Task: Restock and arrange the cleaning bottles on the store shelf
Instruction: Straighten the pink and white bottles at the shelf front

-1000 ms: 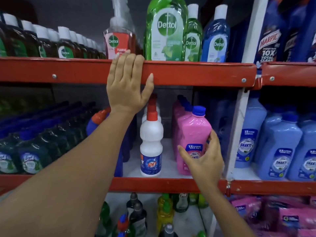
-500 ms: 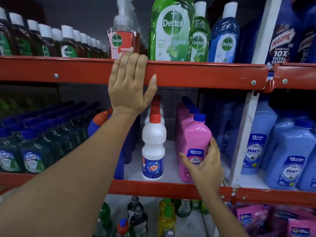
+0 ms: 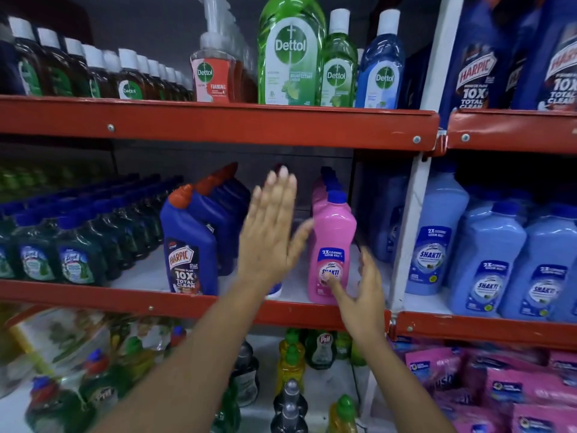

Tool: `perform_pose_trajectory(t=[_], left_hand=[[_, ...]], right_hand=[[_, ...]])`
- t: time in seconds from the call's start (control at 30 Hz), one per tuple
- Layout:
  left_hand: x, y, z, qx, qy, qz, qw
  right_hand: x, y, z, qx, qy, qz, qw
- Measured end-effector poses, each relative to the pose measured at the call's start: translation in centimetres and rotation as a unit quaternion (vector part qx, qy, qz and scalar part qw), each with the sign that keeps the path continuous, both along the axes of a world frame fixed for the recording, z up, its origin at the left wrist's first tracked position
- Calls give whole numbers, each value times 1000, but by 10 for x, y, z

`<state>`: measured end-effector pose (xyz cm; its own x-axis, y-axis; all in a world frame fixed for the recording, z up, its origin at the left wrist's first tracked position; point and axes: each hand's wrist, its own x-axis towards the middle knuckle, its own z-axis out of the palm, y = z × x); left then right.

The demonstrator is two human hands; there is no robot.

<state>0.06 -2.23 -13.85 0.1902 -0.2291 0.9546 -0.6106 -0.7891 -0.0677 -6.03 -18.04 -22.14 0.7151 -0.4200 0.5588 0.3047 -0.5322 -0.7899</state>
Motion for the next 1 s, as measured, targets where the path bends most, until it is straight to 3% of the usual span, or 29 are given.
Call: perform_pose_trajectory(t=[0.2, 0.33, 0.4, 0.57, 1.0], left_hand=[[-31, -44, -95, -57, 195, -102, 974], [-24, -55, -107, -209, 338, -143, 907], [-12, -54, -105, -241, 377, -164, 879], [1, -51, -87, -198, 446, -161, 858], [-9, -52, -83, -190, 457, -132, 859]], right_hand=[[1, -8, -6, 33, -5, 41, 999], [12, -15, -5, 28, 4, 70, 997], [15, -16, -1, 31, 7, 80, 996], [25, -22, 2, 42, 21, 95, 994], [9, -24, 3, 7, 37, 93, 995]])
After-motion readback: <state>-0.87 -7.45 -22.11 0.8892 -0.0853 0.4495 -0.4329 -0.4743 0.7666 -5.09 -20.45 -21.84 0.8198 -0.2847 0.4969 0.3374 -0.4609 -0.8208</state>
